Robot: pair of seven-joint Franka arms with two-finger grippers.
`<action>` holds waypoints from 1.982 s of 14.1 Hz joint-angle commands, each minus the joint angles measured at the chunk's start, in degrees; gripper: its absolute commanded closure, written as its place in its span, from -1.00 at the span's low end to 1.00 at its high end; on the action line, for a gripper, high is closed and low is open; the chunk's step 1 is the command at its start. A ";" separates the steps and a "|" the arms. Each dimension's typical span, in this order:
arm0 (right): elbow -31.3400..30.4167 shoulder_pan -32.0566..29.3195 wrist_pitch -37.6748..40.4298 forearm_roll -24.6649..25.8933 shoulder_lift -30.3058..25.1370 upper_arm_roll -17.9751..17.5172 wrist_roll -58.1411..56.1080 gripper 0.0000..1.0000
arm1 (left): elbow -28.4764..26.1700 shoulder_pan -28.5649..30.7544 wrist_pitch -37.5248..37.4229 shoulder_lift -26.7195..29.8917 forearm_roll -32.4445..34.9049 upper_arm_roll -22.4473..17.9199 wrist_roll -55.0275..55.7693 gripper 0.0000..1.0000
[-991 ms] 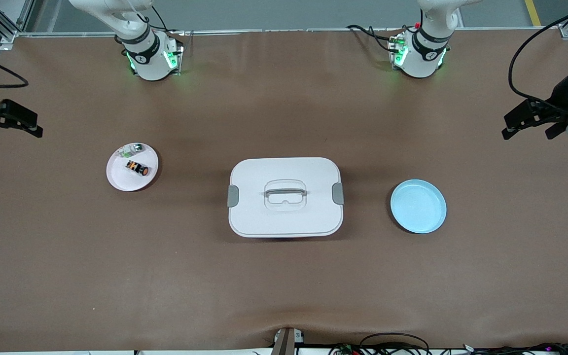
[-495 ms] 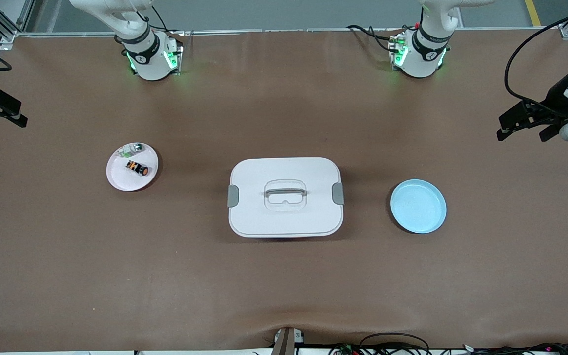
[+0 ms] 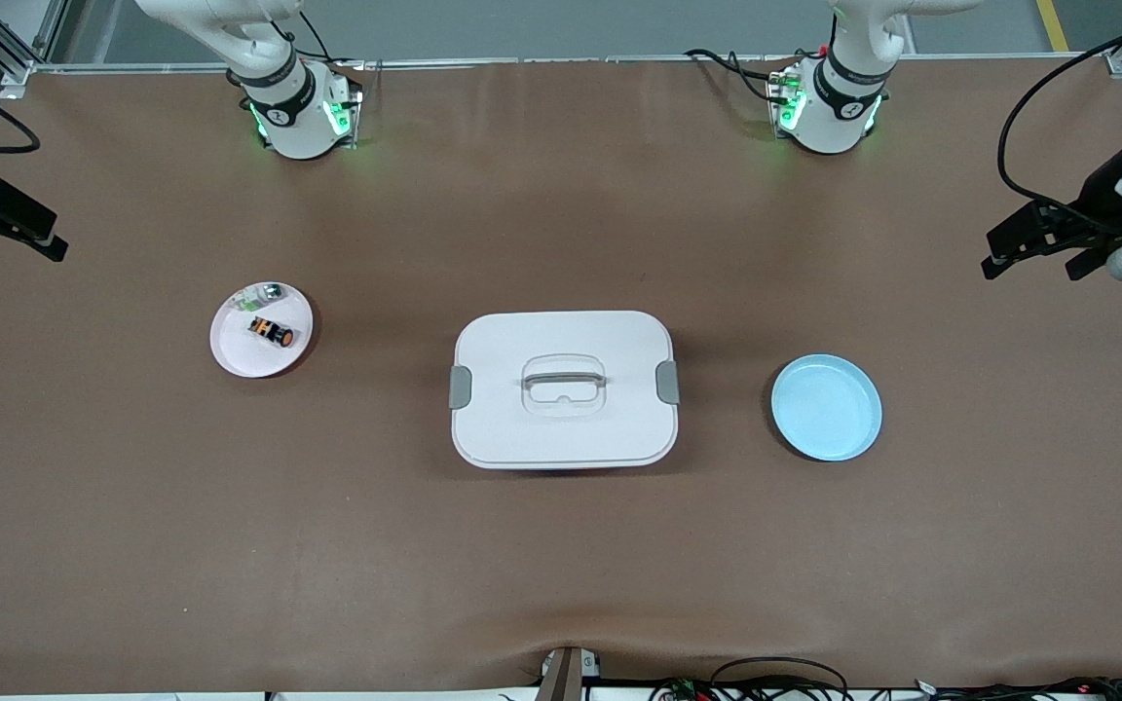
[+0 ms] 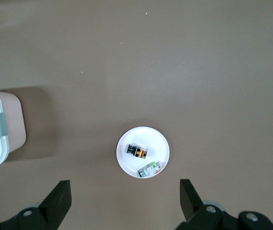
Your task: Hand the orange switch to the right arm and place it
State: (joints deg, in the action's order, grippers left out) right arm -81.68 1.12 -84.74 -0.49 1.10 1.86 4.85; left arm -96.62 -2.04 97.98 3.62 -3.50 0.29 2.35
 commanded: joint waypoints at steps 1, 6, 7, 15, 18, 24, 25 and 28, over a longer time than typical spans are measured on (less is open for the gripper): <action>-1.81 0.11 -0.69 0.67 -1.36 -0.19 2.18 -1.00 | 1.35 -0.33 -1.21 -0.02 1.31 -0.29 0.55 -1.00; -2.69 0.20 -0.16 0.40 -1.36 -0.19 4.38 -1.00 | 3.28 -0.33 -2.62 0.07 1.39 0.15 0.55 -1.00; -3.30 0.20 -0.42 0.23 -1.53 -0.19 4.38 -1.00 | 3.28 -0.33 -2.62 0.07 1.31 -0.03 0.55 -1.00; -3.40 0.90 -1.30 -2.41 -1.54 -0.45 3.24 -1.00 | 4.25 -0.33 -2.88 -0.46 2.62 -0.03 0.38 -1.00; -3.57 0.90 -1.57 -2.41 -1.54 -0.45 2.18 -1.00 | 4.25 -0.33 -2.88 -0.46 2.62 -0.03 0.38 -1.00; -3.83 0.46 -2.01 -2.15 -1.71 -0.10 -1.77 -1.00 | 4.25 -0.33 -5.34 -0.63 2.54 -0.12 0.38 -1.00; -3.83 0.38 -2.01 -2.06 -1.80 -0.10 -1.77 -1.00 | 4.25 -0.33 -5.34 -0.64 2.54 -0.12 0.38 -1.00; -4.63 0.20 -2.36 -2.06 -1.80 -0.02 -1.60 -1.00 | 4.25 -0.33 -5.34 -0.64 2.45 -0.12 0.29 -1.00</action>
State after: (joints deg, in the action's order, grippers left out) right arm -84.01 1.86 -86.02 -1.97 1.07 1.92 3.92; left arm -93.85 -2.14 93.88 3.60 -2.24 0.31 2.35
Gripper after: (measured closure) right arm 0.000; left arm 0.000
